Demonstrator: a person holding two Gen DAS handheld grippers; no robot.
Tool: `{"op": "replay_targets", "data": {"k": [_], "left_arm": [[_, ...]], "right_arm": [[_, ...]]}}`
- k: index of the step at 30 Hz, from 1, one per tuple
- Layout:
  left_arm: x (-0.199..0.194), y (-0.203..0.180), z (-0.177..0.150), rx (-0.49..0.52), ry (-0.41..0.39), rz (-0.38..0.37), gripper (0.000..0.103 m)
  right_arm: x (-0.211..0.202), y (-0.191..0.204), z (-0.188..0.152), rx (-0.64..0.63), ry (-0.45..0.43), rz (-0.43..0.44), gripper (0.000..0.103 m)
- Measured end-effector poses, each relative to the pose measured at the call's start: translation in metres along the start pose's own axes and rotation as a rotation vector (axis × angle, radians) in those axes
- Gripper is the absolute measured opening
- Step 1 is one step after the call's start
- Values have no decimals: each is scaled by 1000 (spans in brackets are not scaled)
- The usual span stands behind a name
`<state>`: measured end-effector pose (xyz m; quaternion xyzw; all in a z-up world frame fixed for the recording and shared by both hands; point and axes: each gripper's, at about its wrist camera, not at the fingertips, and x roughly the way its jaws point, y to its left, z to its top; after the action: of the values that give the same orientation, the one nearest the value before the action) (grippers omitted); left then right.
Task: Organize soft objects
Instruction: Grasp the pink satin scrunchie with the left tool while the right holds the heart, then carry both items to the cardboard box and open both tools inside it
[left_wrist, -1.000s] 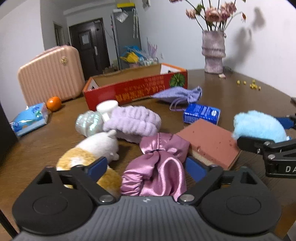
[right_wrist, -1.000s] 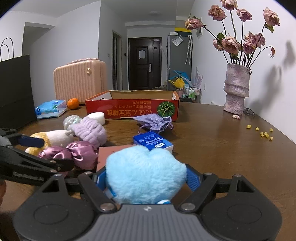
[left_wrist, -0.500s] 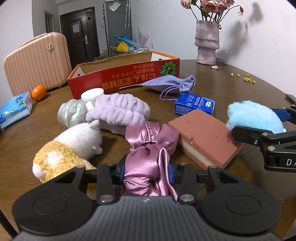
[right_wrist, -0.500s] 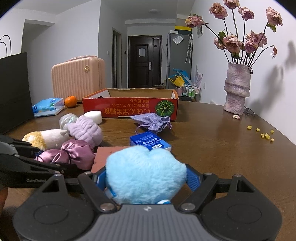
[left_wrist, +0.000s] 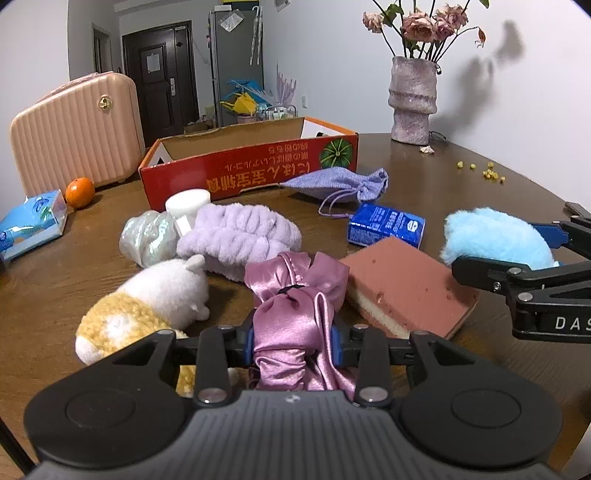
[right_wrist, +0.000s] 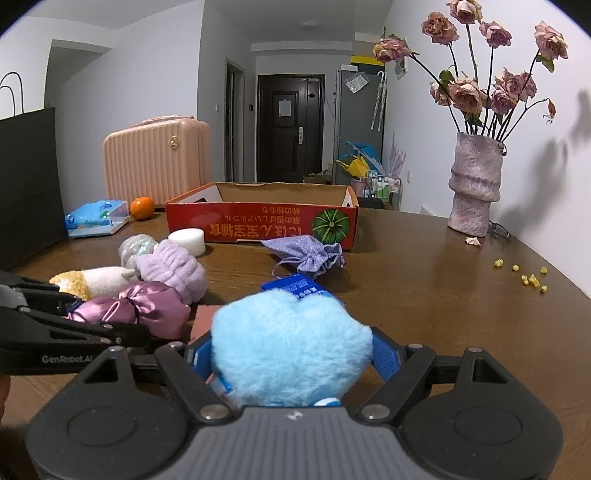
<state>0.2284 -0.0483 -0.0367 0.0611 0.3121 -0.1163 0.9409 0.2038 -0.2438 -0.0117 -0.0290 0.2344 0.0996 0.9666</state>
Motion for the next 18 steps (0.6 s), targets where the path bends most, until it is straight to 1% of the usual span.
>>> {"op": "replay_targets", "data": {"k": [18], "left_arm": [[-13,10,24,10,-74,-7,36]], "right_arm": [[11,4,25,-22,-26,3,81]]}}
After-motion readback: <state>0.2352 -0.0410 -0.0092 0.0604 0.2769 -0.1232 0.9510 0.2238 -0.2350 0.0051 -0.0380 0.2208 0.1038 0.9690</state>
